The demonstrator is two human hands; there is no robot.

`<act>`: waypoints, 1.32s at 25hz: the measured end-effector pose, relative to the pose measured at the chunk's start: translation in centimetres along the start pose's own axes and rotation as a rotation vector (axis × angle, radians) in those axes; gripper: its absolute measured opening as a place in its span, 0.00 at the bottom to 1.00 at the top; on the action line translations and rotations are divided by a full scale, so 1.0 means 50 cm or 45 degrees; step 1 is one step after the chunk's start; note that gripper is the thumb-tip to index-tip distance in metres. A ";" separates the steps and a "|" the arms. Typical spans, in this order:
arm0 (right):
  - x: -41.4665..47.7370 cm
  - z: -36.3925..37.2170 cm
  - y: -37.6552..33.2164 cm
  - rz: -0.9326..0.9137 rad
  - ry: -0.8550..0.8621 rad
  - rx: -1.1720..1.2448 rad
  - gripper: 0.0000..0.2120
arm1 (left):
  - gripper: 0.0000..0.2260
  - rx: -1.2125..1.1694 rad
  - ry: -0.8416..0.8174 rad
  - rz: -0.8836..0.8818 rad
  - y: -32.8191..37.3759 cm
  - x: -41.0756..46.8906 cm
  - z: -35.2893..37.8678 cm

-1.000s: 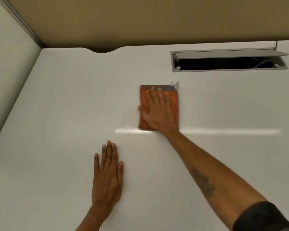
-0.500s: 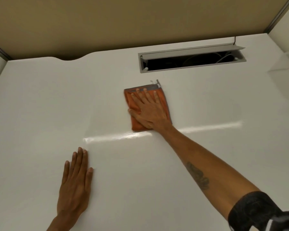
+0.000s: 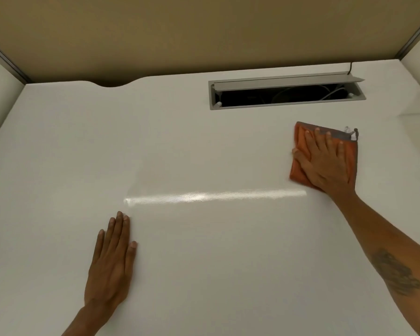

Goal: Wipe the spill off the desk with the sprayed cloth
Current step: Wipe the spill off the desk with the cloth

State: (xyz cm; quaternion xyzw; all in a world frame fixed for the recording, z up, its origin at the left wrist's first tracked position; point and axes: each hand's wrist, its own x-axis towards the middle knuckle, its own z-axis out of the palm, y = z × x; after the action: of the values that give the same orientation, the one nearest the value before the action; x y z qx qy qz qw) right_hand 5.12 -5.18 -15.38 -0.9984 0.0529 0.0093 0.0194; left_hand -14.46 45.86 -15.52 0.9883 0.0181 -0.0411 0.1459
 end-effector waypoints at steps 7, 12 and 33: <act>0.037 -0.001 -0.328 -0.190 0.019 0.146 0.31 | 0.26 0.003 0.016 0.041 -0.011 0.005 0.009; 0.013 0.015 -0.546 -0.468 -0.058 0.219 0.33 | 0.26 -0.057 0.050 0.077 -0.021 0.003 0.014; -0.600 0.051 -0.643 -0.778 -0.044 0.147 0.30 | 0.28 -0.227 0.068 0.160 -0.043 -0.018 0.015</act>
State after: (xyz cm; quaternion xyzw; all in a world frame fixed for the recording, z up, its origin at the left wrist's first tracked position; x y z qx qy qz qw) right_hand -21.36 30.00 -16.11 -0.9650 -0.2497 0.0172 0.0789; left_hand -15.49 47.68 -16.75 0.9713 -0.0366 -0.0039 0.2349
